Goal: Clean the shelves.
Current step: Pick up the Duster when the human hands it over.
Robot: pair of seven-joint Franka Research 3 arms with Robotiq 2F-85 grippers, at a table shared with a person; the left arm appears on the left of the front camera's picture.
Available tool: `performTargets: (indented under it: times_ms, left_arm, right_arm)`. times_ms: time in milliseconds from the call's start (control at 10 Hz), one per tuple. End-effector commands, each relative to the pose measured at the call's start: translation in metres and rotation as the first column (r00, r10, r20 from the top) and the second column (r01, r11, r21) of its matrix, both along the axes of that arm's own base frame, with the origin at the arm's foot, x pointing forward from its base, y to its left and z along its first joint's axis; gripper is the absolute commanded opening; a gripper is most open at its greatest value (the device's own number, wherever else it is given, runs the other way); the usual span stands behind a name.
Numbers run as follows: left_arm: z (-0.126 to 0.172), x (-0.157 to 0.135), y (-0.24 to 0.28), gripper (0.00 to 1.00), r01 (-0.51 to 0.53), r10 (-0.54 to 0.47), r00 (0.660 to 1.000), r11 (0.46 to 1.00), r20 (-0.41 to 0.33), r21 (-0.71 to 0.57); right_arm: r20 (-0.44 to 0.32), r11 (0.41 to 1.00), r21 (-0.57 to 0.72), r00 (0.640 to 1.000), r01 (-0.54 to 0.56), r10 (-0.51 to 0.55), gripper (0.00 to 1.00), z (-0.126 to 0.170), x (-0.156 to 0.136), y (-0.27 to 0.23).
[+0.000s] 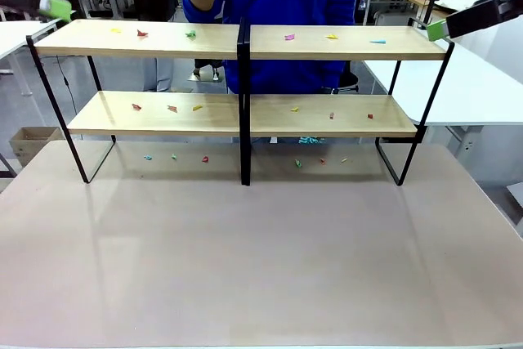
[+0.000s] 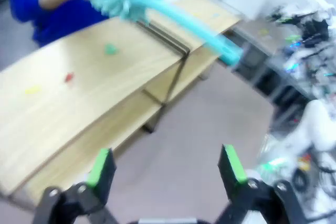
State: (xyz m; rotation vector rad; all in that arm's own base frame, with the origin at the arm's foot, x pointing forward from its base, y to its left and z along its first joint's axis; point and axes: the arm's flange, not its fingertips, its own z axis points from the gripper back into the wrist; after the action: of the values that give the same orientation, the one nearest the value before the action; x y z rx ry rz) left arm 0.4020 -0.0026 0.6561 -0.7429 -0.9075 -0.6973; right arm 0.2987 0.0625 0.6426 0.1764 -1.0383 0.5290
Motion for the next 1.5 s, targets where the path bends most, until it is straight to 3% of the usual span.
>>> performTargets:
  times_ms: [0,100,200,500,1000,1400]
  left_arm:
    - [0.033,0.071,0.021,1.00,0.082,-0.112,0.974,0.984,-0.196,-0.158]
    - [0.032,0.100,0.008,1.00,0.167,-0.254,0.934,0.933,-0.251,-0.320]
    - [0.032,0.120,-0.011,1.00,0.207,-0.321,0.904,0.906,-0.284,-0.368]
    - [0.020,0.151,-0.057,1.00,0.251,-0.381,0.828,0.908,-0.412,-0.335]
    - [0.013,0.163,-0.085,1.00,0.227,-0.388,0.783,0.906,-0.487,-0.358]
    - [0.008,0.178,-0.094,1.00,0.211,-0.401,0.773,0.893,-0.492,-0.397]
  right_arm:
    - [-0.002,1.000,0.008,1.000,0.001,-0.001,1.00,0.000,0.000,0.000]
    - [-0.002,1.000,0.008,1.000,0.001,-0.001,1.00,0.000,0.000,0.000]
    - [-0.002,1.000,0.008,1.000,0.001,-0.001,1.00,0.000,0.000,0.000]
    - [-0.002,1.000,0.008,1.000,0.001,-0.001,1.00,0.000,0.000,0.000]
    - [-0.002,1.000,0.008,1.000,0.001,-0.001,1.00,0.000,0.000,0.000]
    - [-0.002,1.000,0.008,1.000,0.001,-0.001,1.00,0.000,0.000,0.000]
